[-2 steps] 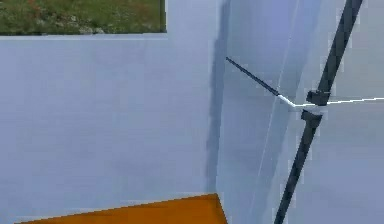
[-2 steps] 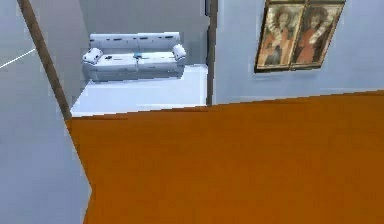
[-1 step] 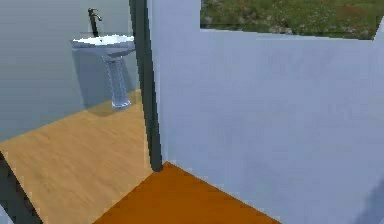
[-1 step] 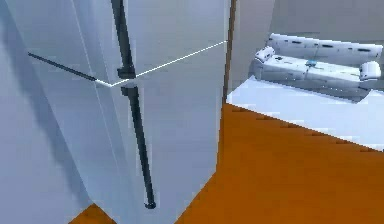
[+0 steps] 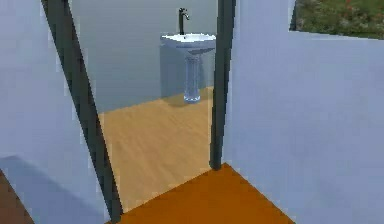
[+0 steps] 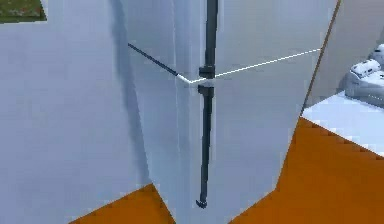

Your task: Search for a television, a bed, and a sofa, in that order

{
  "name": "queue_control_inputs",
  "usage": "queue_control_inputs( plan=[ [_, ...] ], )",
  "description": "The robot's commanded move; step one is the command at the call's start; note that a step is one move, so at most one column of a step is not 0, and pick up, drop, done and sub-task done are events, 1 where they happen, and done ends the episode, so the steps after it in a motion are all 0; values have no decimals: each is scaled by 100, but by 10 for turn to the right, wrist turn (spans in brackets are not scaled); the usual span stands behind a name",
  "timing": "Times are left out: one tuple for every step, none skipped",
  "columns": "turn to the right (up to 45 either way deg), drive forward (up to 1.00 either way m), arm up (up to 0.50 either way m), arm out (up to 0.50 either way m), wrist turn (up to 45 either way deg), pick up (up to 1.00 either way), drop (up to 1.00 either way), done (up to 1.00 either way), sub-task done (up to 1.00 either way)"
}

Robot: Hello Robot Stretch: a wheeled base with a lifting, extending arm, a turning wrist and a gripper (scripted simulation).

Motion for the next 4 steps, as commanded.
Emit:
queue_control_inputs(
  plan=[
    [0, 85, 0, 0, 0, 0, 0, 0, 0],
    [-60, 0, 0, 0, 0, 0, 0, 0, 0],
    [0, 70, 0, 0, 0, 0, 0, 0, 0],
    [150, 0, 0, 0, 0, 0, 0, 0, 0]
  ],
)
